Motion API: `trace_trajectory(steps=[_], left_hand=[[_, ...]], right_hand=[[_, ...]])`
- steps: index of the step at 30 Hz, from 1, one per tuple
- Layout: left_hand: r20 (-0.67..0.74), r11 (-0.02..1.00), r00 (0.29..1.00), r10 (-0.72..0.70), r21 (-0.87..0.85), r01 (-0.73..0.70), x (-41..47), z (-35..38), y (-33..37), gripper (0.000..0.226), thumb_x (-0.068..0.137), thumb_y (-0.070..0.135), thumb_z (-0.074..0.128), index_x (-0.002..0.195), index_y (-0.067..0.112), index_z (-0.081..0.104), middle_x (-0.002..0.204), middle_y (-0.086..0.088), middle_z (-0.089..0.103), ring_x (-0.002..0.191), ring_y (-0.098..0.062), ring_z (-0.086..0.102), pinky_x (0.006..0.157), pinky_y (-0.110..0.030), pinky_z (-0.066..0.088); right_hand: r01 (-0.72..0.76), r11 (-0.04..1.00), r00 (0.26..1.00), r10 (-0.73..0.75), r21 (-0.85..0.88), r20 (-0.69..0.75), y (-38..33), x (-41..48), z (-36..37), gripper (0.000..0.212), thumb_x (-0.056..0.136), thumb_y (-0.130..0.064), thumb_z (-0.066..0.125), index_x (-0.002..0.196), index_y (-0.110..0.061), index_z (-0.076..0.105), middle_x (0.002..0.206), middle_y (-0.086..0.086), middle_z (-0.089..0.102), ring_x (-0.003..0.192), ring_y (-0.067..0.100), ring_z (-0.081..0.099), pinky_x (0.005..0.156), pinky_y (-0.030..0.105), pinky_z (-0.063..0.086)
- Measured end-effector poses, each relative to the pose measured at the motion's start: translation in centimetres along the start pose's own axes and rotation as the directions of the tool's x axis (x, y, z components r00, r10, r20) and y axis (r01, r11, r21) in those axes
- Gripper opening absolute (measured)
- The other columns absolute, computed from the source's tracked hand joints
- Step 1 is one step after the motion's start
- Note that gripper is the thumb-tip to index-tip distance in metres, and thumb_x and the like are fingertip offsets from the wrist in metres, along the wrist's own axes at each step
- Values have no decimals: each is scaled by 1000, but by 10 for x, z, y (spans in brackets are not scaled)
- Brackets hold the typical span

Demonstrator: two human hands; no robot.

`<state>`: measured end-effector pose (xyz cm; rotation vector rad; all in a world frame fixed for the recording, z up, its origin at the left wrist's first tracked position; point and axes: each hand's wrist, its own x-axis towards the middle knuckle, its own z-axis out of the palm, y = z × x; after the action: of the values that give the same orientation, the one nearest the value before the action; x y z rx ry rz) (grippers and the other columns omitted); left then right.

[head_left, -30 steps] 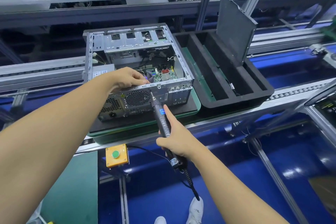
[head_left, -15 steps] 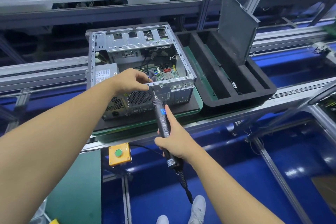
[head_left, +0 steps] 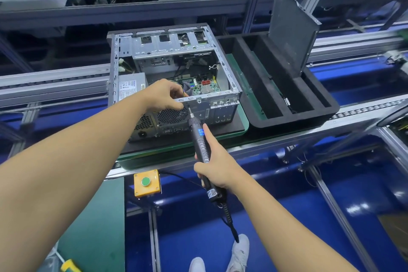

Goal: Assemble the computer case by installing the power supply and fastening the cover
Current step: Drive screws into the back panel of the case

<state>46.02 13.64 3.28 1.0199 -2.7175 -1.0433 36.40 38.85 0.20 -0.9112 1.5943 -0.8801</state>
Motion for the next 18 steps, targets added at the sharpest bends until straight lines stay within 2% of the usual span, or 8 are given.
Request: trace_trajectory(steps=[3,6,12,18], left_hand=[[4,1000,1000,-5,28,5,1,0,2,13,76,19,78,81,27,69,75,6,64,65,-12,53,63,-29,46],[10,999,1000,-4,40,4,1,0,3,14,76,20,77,81,29,67,77,5,64,65,-12,53,63,-29,45],[-2,1000,1000,-7,27,7,-1,2,3,17,75,20,75,78,34,65,76,10,63,63,-5,52,59,-26,43],[-7,1000,1000,2,9,-2,-5,3,5,21,77,19,74,75,36,62,61,22,59,52,8,50,53,-18,37]], right_hand=[[0,998,1000,0,67,0,1,1,3,108,84,-3,61,156,-61,4,90,4,67,58,19,62,58,34,57],[6,999,1000,-6,50,-11,3,1,2,109,82,-4,61,156,-61,5,90,3,68,57,17,62,58,34,59],[-11,991,1000,12,132,-5,4,3,4,109,81,-5,64,156,-61,8,90,4,65,60,21,62,58,36,58],[-24,989,1000,21,147,22,-1,1,-4,109,84,-3,67,157,-58,8,95,7,64,63,21,62,59,36,58]])
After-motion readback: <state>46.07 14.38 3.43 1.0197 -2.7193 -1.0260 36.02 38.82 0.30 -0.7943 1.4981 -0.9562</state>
